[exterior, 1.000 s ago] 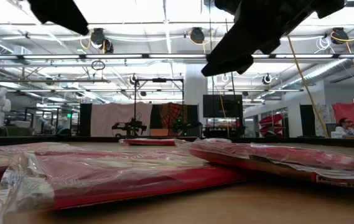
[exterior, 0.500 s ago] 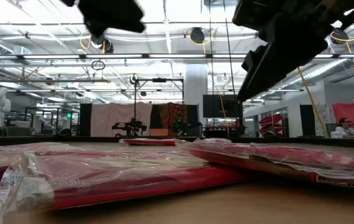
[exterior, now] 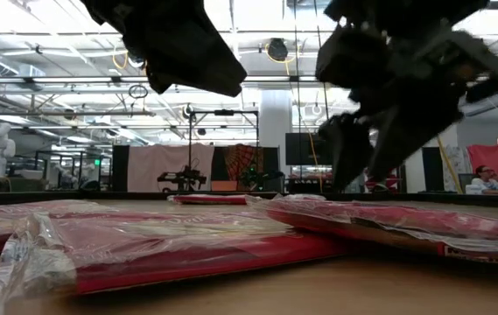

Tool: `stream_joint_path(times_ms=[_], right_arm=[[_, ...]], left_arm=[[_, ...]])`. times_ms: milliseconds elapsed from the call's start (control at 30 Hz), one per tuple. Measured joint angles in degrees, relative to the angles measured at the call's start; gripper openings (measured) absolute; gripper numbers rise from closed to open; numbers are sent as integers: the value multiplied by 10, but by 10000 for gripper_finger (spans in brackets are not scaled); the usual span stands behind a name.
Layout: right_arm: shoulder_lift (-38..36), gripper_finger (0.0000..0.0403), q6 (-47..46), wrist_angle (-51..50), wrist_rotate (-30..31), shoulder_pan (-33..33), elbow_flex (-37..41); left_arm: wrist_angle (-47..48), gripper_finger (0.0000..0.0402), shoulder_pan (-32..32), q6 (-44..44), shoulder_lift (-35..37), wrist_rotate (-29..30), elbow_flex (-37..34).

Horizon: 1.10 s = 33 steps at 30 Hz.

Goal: Sort popcorn bags into baskets
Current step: Put the red popcorn bag into the orange bin

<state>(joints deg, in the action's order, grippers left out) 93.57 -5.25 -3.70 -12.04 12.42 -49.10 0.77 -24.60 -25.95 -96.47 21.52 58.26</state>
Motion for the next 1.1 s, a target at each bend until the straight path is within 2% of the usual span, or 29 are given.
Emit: stream_joint_path(times_ms=[200,333,433,567,633,733,833,1100], right_arm=[[66,228,34,82,-86,-30,0],[101,198,37,95,-182,-46,0],[111,149,52,97,-194,-50,-1],[99,43,71,83,-201,-49,1],[80,13,82,71,-202,-49,1],[34,15,84,46,-192,-49,1],[-22,5,86,19,-156,-49,1],[-151,1,75,-63,39,-23,1]], left_arm=[[2,118,9,1,0,0,0],[7,118,11,5,0,0,0],[7,118,10,6,0,0,0],[8,118,12,13,0,0,0],[7,118,14,12,0,0,0],[7,118,18,2,0,4,0],[4,118,18,-3,0,16,0],[-18,118,19,-1,0,26,0]])
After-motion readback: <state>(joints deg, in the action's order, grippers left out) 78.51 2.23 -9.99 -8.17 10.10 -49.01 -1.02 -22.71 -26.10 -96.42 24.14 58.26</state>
